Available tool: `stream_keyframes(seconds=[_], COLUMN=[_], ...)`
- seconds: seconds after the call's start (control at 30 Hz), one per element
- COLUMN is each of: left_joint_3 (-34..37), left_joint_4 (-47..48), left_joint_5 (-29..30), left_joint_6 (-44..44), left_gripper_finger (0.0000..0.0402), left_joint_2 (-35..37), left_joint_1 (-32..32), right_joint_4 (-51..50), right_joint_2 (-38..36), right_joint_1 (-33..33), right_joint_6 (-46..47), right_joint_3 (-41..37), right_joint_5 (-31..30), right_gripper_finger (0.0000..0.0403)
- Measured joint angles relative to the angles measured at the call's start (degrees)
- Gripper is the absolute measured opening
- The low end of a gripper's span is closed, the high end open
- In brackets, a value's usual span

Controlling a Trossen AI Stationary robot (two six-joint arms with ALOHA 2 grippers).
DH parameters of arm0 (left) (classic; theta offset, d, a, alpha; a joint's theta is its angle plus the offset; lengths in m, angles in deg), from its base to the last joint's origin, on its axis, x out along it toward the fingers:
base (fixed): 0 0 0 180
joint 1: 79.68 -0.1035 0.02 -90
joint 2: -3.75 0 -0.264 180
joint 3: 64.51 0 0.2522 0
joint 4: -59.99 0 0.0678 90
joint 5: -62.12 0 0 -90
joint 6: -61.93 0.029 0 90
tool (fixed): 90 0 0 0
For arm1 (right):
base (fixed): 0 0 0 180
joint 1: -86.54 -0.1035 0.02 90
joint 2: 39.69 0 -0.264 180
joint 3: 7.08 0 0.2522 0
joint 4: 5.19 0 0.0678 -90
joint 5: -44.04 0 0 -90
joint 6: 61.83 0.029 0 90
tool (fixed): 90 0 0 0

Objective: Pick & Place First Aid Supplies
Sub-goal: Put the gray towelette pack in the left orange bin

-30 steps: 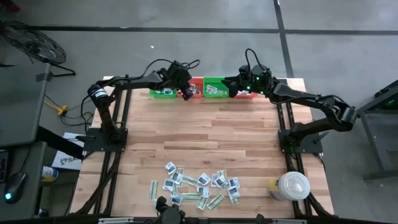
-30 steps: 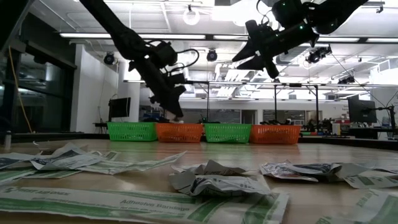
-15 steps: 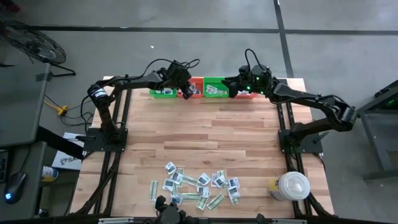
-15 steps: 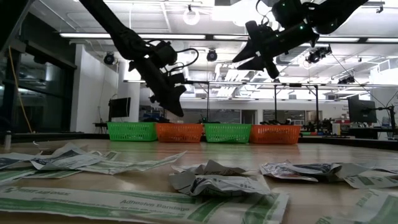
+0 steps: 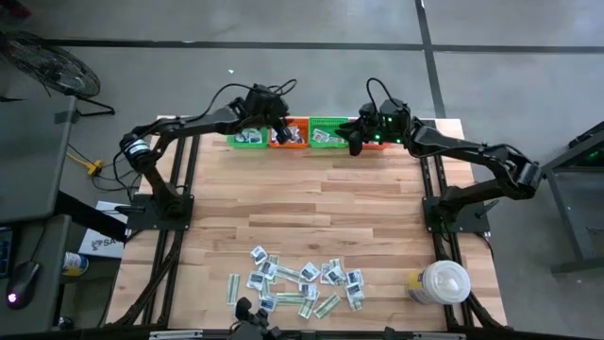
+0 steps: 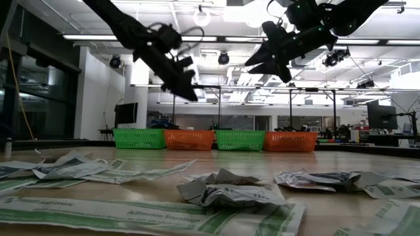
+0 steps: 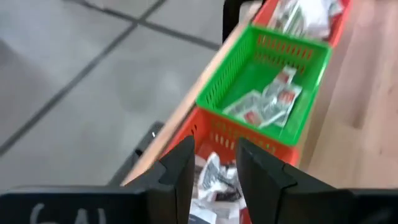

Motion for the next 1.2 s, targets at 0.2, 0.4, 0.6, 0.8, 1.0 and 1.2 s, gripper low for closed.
stream_keyframes(seconds=[0.2, 0.4, 0.6, 0.8, 1.0, 1.2], left_joint_3=[0.00, 0.00, 0.00, 0.00, 0.00, 0.00], left_joint_4=[0.29, 5.26, 19.64, 31.81, 40.76, 46.93], left_joint_5=[-1.05, -0.14, 8.86, 16.39, 17.75, 17.78], left_joint_6=[3.16, 4.73, 0.53, -7.82, -15.91, -21.72], left_gripper_finger=[0.0112, 0.0112, 0.0112, 0.0112, 0.0112, 0.0112], left_joint_2=[6.46, 12.99, 17.80, 19.27, 19.27, 19.27], left_joint_1=[2.13, 7.22, 15.58, 26.04, 35.66, 43.89], right_joint_4=[0.40, 0.38, 0.25, 0.20, 0.20, 0.20], right_joint_2=[0.02, 0.02, 0.02, 0.02, 0.04, 0.04], right_joint_1=[0.02, 0.05, 0.07, 0.06, 0.07, 0.04], right_joint_6=[-4.53, -9.08, -11.85, -13.04, -13.90, -13.92], right_joint_3=[0.00, 0.00, 0.00, 0.00, 0.00, 0.00], right_joint_5=[9.18, 19.03, 25.65, 28.24, 30.29, 31.09], right_gripper_finger=[0.0142, 0.0142, 0.0142, 0.0142, 0.0142, 0.0142])
